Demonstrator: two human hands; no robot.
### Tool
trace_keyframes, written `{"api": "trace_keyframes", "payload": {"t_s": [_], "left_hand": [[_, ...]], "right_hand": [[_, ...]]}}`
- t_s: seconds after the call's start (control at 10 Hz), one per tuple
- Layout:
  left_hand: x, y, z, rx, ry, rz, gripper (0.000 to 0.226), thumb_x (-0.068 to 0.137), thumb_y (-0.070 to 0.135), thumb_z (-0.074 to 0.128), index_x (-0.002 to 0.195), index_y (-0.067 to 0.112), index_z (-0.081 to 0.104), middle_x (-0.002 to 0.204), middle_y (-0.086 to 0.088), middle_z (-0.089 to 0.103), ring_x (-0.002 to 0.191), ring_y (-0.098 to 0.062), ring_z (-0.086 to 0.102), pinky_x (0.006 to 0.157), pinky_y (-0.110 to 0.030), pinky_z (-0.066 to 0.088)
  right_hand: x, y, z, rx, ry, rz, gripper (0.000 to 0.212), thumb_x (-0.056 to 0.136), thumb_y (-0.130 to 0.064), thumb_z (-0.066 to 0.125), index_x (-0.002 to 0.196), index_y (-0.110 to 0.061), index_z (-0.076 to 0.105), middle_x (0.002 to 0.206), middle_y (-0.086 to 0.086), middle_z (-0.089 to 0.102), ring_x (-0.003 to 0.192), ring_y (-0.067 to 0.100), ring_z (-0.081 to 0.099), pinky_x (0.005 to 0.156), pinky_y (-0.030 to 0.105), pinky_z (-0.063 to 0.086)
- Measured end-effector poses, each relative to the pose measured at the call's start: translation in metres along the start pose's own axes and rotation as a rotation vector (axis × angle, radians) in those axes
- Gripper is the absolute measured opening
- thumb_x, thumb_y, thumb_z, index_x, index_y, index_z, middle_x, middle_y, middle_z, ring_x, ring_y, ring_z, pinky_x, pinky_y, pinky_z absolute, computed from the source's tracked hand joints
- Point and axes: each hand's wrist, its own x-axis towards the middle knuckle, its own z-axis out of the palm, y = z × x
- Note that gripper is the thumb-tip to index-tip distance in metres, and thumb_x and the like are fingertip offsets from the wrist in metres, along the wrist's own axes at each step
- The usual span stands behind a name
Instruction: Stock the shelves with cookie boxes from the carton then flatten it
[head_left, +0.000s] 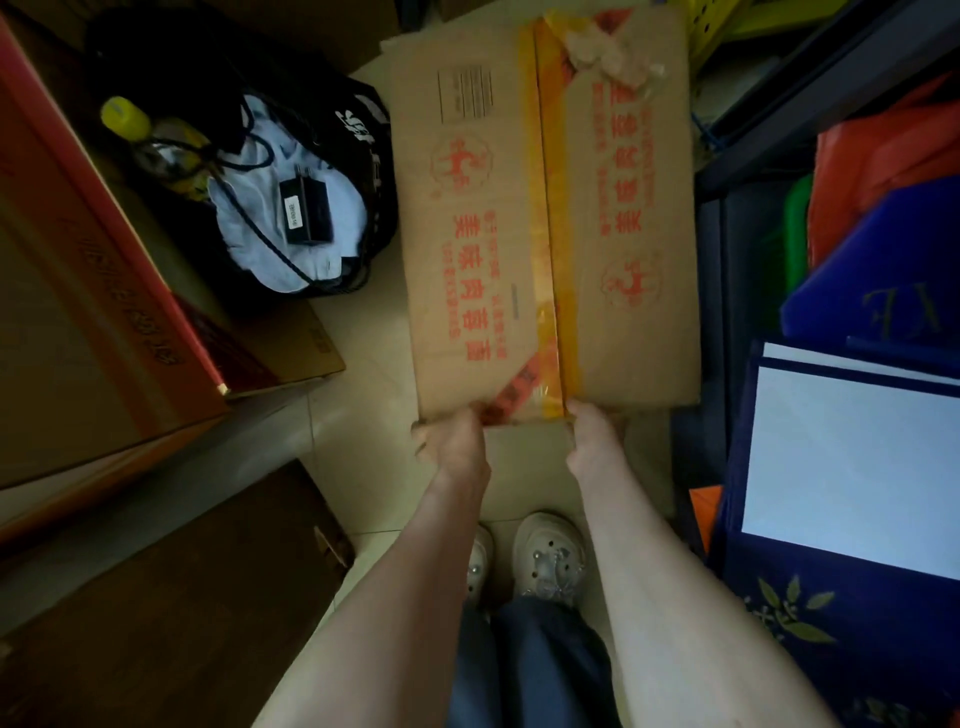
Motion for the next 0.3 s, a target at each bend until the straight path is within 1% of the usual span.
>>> {"api": "trace_keyframes", "payload": {"t_s": [0.1, 0.2, 0.3], "left_hand": [[-0.024, 0.029, 0.006, 0.138, -0.134, 0.099, 0.064, 0.059, 0.028, 0.076, 0.118, 0.009, 0.059, 0.115, -0.011, 0.062, 0.102, -0.031, 0.060, 0.073, -0.025, 0.051], [-0.067, 0.055, 0.007, 0.341, -0.200, 0.230, 0.033, 0.084, 0.025, 0.060, 0.112, 0.006, 0.061, 0.115, -0.019, 0.062, 0.106, -0.037, 0.058, 0.089, -0.041, 0.053], [-0.126, 0.078, -0.007, 0.456, -0.207, 0.322, 0.030, 0.093, 0.021, 0.046, 0.115, 0.006, 0.061, 0.117, -0.018, 0.064, 0.107, -0.035, 0.060, 0.086, -0.037, 0.050]], "right_hand": [[-0.054, -0.042, 0.018, -0.040, -0.026, -0.092, 0.065, 0.088, -0.030, 0.065, 0.141, -0.012, 0.032, 0.141, 0.010, 0.043, 0.129, 0.030, 0.043, 0.108, 0.041, 0.035], [-0.090, -0.062, 0.024, -0.088, 0.060, -0.144, 0.052, 0.095, -0.031, 0.055, 0.136, -0.006, 0.036, 0.138, 0.014, 0.046, 0.125, 0.032, 0.046, 0.102, 0.039, 0.039], [-0.149, -0.082, 0.022, -0.230, 0.086, -0.290, 0.034, 0.095, -0.022, 0.053, 0.123, -0.003, 0.049, 0.125, 0.014, 0.057, 0.114, 0.033, 0.055, 0.092, 0.038, 0.045]]}}
